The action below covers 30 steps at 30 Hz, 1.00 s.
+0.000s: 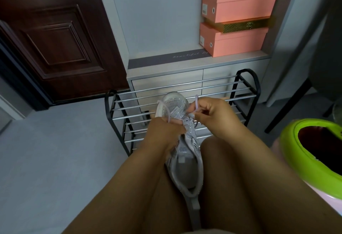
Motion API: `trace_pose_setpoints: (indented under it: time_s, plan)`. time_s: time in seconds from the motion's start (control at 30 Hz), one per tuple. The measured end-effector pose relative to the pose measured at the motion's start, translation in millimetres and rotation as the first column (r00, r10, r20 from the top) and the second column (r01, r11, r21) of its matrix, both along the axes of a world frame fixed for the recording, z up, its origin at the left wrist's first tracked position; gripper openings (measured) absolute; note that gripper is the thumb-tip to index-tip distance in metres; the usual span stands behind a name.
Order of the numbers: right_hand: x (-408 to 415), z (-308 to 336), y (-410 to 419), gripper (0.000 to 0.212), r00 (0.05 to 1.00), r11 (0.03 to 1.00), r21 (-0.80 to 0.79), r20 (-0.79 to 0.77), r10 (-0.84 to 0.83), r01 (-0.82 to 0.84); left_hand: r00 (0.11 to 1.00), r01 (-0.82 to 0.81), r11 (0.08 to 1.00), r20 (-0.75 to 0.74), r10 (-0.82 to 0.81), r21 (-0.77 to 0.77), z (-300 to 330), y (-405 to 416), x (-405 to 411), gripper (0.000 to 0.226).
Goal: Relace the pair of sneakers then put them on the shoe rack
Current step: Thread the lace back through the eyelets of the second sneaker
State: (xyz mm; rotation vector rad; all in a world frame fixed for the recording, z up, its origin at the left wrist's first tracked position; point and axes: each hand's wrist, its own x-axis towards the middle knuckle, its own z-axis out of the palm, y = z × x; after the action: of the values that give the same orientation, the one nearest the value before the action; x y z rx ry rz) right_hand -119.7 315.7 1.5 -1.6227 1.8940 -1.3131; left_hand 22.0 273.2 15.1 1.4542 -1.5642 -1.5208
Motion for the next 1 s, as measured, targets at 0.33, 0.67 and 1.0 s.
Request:
trace_pose_setpoints:
  time_s: [0.33, 0.67, 1.0]
  plan:
    - [3, 15, -2, 0.006, 0.953, 0.991, 0.134, -0.299, 0.043, -0.002, 0.987, -0.02, 0.993, -0.154, 0.037, 0.113, 1, 5, 3, 0.023]
    - [11, 23, -6, 0.013, 0.742, 0.969, 0.236, -0.662, 0.104, 0.076, 0.985, -0.049, 0.996, -0.163, 0.059, 0.069, -2, 8, 1, 0.019]
    - [18, 30, -10, 0.019, 0.725, 0.929, 0.326, -0.682, 0.1, 0.178, 0.985, -0.049, 0.999, -0.164, 0.052, 0.022, -9, 7, -1, 0.015]
